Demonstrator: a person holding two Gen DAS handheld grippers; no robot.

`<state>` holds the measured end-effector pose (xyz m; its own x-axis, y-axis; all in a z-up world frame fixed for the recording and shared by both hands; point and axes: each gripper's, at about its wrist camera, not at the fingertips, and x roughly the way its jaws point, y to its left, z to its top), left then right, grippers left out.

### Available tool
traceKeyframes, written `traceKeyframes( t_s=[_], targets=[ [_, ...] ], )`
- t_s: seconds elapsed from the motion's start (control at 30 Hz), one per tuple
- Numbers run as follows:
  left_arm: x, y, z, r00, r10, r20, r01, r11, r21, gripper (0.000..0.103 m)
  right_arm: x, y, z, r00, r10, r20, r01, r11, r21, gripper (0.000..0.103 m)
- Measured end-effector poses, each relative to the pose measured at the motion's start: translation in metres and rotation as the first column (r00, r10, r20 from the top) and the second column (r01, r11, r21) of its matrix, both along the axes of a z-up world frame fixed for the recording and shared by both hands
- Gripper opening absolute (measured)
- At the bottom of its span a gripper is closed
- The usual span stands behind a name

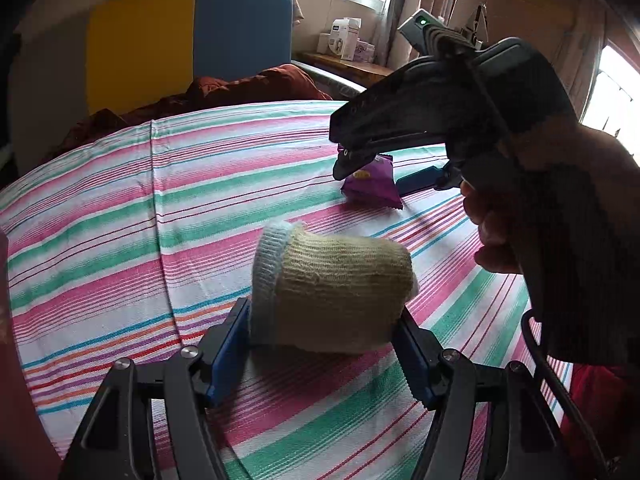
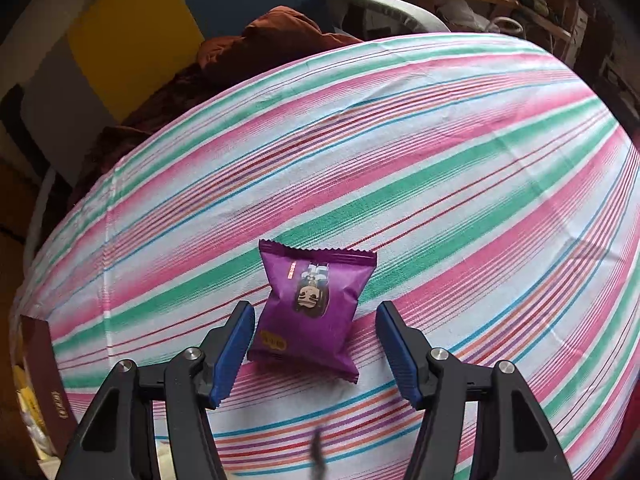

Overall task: Organize objects
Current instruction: 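Grasp the cream knit sock with the left gripper while the right gripper grasps the purple packet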

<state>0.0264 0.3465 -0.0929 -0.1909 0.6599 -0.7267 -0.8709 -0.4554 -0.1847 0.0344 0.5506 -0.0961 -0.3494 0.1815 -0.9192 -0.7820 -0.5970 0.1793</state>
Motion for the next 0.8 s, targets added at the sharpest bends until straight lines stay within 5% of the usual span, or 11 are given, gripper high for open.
traceKeyframes(
  t_s=[0.67,0.8],
  targets=[
    [0.0043,0.0018,-0.0009,1.0,0.0,-0.008,0.0,1.0,-0.01,0.071,-0.0044,-0.0017,-0.0002,0.999,0.022,0.048,-0.023,0.999,0.036,0.061],
    [0.0041,0.0016,-0.0007,1.0,0.0,-0.007,0.0,1.0,-0.009,0.071,-0.0072,-0.003,0.0009,0.997,0.032,0.073,-0.037,0.997,0.072,0.046]
  ],
)
